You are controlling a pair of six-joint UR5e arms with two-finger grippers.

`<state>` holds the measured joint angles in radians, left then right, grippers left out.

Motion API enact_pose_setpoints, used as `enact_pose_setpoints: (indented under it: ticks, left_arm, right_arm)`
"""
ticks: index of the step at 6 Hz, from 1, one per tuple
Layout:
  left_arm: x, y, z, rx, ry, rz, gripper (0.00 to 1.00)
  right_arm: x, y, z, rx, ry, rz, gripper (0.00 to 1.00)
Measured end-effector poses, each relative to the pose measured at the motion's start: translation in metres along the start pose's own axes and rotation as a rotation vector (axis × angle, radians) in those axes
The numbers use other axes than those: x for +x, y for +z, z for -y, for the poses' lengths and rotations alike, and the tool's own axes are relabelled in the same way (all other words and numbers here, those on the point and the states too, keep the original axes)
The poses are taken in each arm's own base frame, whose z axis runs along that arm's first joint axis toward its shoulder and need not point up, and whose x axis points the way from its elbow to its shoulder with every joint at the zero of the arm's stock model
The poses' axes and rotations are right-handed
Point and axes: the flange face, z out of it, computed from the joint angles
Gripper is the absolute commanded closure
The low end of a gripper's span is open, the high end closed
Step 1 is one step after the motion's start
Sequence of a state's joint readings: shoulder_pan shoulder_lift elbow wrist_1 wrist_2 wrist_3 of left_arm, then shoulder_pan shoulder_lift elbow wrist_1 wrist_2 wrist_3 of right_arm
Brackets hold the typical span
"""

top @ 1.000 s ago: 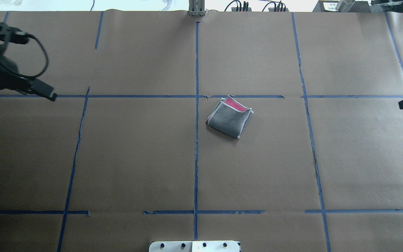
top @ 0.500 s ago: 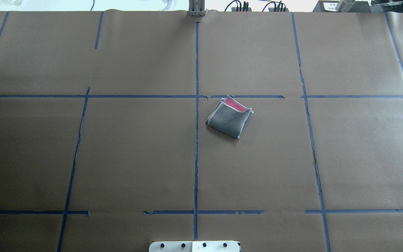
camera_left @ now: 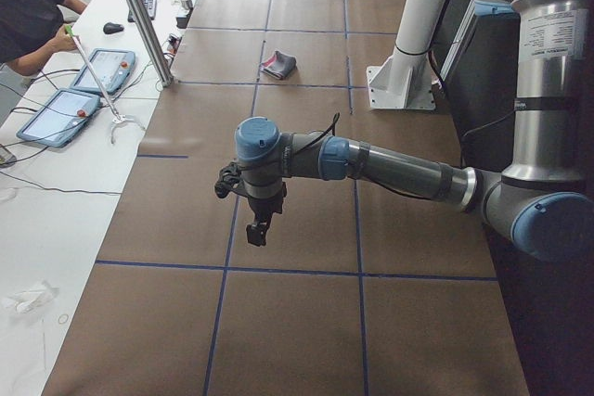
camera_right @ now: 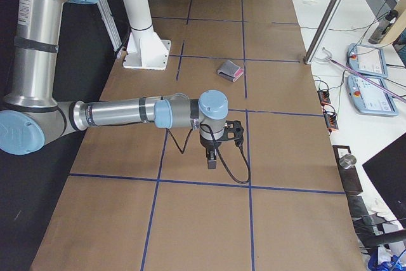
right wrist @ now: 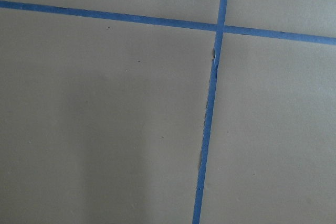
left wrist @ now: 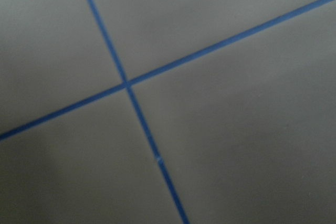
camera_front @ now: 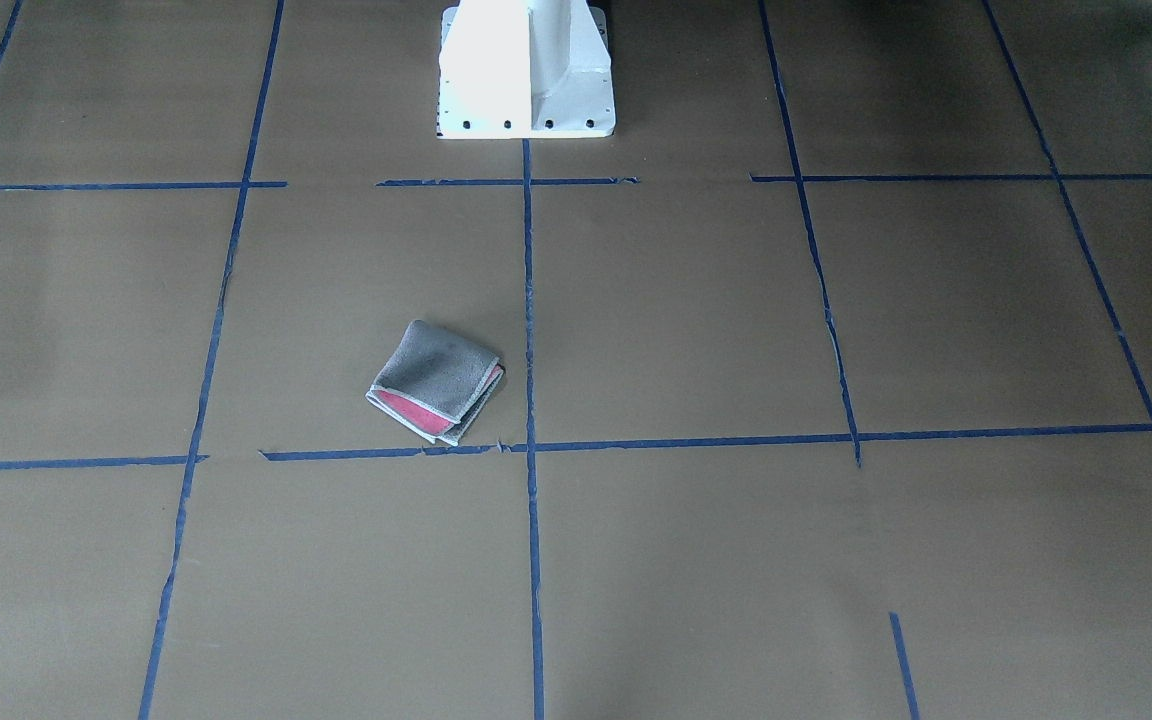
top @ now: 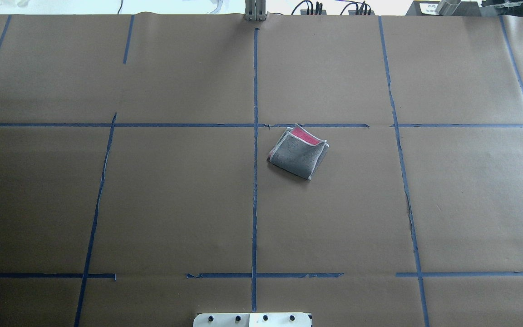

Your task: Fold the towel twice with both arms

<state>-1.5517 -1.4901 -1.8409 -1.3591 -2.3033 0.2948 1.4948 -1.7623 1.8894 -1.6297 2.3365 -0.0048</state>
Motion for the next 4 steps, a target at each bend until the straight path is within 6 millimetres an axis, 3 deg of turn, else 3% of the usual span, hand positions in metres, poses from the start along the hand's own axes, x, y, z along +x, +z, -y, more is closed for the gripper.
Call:
enact_pose_setpoints:
  ticks: [2, 4]
  left_arm:
    - [-0.023, 0.026, -0.022, -0.050, -0.059, -0.030, 0.00]
    - [-0.037, 0.042, -0.026, -0.063, -0.078, -0.037, 0.00]
  right_arm:
    - [0.004, 0.005, -0.005, -0.009, 0.007, 0.008, 0.00]
    - [0.009, 0.012, -0.012, -0.025, 0.021, 0.020, 0.00]
